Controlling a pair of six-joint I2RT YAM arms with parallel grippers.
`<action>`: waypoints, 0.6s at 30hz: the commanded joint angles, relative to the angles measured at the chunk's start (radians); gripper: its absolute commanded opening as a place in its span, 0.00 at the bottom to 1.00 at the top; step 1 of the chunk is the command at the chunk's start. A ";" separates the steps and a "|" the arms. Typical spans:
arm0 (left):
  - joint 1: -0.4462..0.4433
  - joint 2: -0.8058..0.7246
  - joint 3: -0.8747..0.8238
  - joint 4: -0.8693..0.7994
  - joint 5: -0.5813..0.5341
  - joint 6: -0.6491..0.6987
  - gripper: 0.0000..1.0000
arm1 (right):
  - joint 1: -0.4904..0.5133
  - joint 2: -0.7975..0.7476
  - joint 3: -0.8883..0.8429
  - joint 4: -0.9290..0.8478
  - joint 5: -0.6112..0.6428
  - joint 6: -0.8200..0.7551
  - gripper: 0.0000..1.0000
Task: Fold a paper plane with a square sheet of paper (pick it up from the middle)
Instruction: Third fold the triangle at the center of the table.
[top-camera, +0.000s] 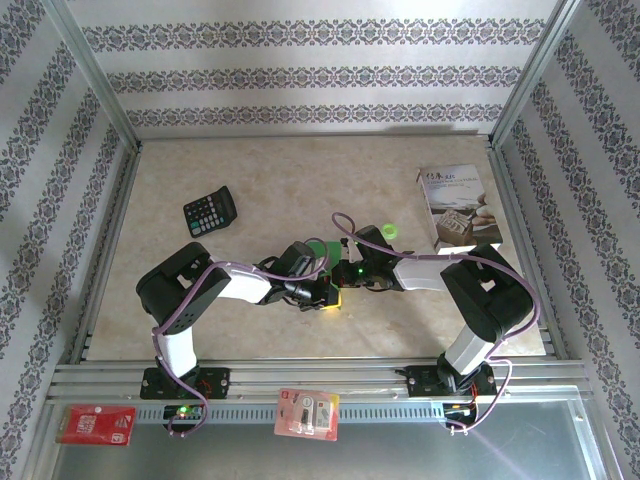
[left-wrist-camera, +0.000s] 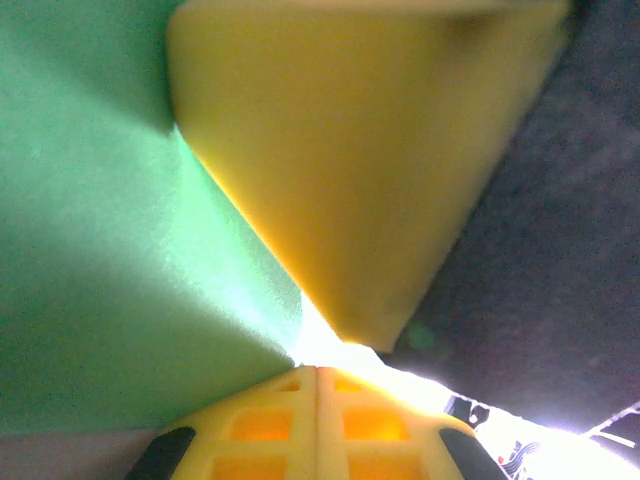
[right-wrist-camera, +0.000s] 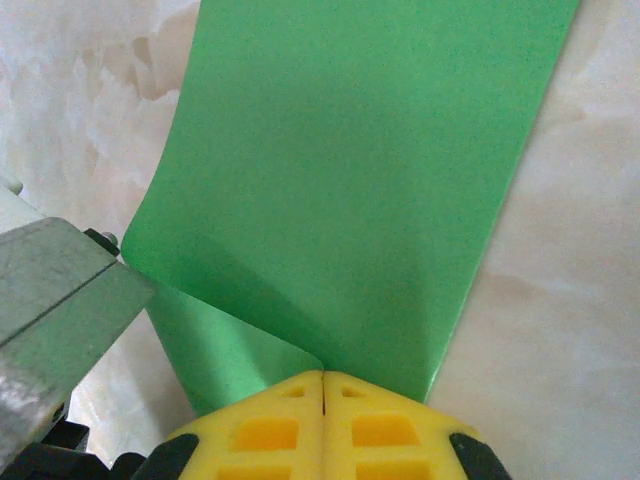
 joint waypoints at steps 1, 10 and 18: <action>-0.012 0.018 0.000 -0.017 0.016 0.026 0.05 | -0.010 0.020 -0.044 -0.092 0.048 -0.009 0.00; -0.015 -0.058 -0.016 0.013 0.020 0.003 0.06 | -0.010 0.016 -0.042 -0.093 0.048 -0.010 0.00; -0.031 0.002 0.006 -0.004 0.035 0.002 0.04 | -0.010 0.015 -0.045 -0.095 0.049 -0.012 0.00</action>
